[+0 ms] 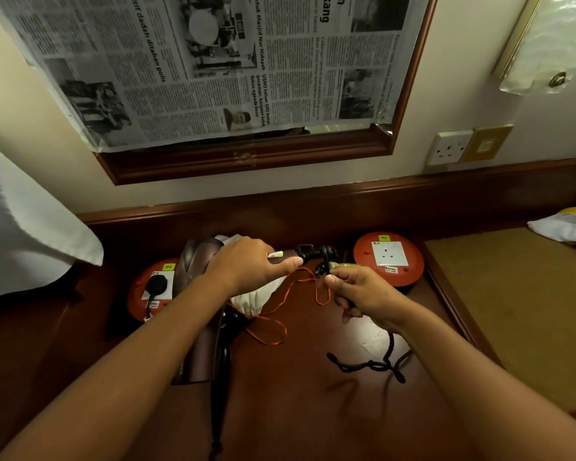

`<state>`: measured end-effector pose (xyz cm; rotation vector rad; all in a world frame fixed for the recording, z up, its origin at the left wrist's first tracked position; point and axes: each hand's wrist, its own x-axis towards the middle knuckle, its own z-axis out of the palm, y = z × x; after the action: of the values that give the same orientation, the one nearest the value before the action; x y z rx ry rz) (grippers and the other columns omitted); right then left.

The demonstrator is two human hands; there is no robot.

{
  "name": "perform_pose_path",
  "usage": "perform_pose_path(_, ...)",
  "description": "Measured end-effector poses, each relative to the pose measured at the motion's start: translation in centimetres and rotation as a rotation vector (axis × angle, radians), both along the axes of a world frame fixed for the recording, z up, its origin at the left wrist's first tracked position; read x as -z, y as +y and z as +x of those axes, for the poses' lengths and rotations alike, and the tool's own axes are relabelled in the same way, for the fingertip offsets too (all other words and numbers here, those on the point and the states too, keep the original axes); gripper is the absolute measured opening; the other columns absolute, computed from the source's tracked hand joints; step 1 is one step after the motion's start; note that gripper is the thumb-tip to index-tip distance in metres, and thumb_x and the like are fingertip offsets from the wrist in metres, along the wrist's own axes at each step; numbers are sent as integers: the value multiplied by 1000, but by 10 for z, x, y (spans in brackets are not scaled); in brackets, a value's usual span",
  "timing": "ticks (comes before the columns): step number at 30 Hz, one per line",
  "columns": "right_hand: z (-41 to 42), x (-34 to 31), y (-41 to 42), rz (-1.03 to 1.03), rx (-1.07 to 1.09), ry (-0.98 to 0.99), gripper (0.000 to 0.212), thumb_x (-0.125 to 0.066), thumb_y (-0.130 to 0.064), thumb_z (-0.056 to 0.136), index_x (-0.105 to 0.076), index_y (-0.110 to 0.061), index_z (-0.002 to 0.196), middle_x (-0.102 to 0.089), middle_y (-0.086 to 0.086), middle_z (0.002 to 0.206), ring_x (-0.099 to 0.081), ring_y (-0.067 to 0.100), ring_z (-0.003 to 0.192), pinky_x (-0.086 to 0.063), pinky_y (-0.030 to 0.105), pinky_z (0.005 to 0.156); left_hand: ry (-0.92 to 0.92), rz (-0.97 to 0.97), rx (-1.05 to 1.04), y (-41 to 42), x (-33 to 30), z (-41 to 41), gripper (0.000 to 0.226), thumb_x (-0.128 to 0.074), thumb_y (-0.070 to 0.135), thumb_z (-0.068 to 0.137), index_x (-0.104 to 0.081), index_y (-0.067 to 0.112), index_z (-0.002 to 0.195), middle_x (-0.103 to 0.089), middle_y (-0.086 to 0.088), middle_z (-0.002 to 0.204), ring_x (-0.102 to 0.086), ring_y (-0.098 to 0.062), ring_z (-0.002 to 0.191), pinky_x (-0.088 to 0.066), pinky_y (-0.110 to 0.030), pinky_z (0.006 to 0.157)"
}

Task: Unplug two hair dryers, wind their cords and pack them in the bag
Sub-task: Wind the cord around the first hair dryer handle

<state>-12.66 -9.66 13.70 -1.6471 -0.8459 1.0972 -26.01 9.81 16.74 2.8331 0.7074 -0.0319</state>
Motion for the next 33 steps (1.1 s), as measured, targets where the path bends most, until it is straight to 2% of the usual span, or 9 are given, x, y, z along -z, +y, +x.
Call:
perform_pose_path(2,5,0,-1,-57,-43,-23,30,-50,-37,95,-72,-16,100,-43,-1,53,-40,9,42,-47,39,61,-9,-34,6,-2,-1,0,74,-28,86,75,-36,16,51,-40,2,49,-41,-15,48,-28,-33,50)
perform_pose_path(5,9,5,-2,-90,-55,143,49,-51,-46,87,-68,-6,109,-36,-1,56,-31,10,46,-32,28,48,-17,-60,41,-9,-6,0,70,-34,78,81,-33,15,53,-36,1,50,-36,-14,48,-25,-33,50)
perform_pose_path(7,11,8,-1,-53,-44,266,43,-50,-42,89,-68,-10,111,-33,0,61,-23,13,50,-22,22,43,-26,-93,70,-12,-8,1,69,-36,78,81,-33,15,53,-35,1,50,-34,-13,47,-25,-33,50)
perform_pose_path(11,17,9,2,15,-35,303,28,-52,-29,90,-68,-10,103,-30,0,64,-23,10,50,-18,21,43,-1,-97,124,-13,-7,-1,67,-35,81,75,-36,17,53,-39,2,50,-37,-13,48,-27,-33,51)
perform_pose_path(16,27,-1,6,-48,1,104,13,-56,-15,92,-67,-9,90,-40,-3,53,-28,9,43,-19,26,44,57,-60,156,-18,-13,-6,54,-53,71,79,-45,21,59,-44,7,55,-43,-8,51,-28,-25,51)
perform_pose_path(20,32,-21,13,-77,-28,-184,14,-55,-6,93,-69,-3,94,-54,-8,46,-42,2,34,-30,15,36,78,30,199,-22,-17,-8,45,-56,67,80,-43,30,57,-47,10,57,-47,-7,53,-29,-24,50)
perform_pose_path(22,32,-30,20,-74,-41,-334,12,-58,-4,91,-71,-3,93,-60,-10,52,-52,-3,41,-38,9,44,90,69,196,-20,-17,-8,45,-56,67,78,-44,29,57,-52,8,58,-51,-9,56,-34,-25,51)
perform_pose_path(26,39,-41,31,-85,-67,-571,9,-71,-13,83,-74,-21,80,-70,-7,77,-65,5,75,-51,23,72,119,114,180,-18,-18,-5,44,-55,67,77,-52,25,62,-55,5,59,-54,-11,56,-38,-26,52)
perform_pose_path(33,30,-57,34,-72,-91,-793,6,-70,-15,83,-75,-20,83,-68,-6,78,-65,10,75,-49,20,65,166,183,151,-15,-12,4,52,-53,71,75,-53,21,62,-54,4,59,-56,-16,59,-36,-29,50)
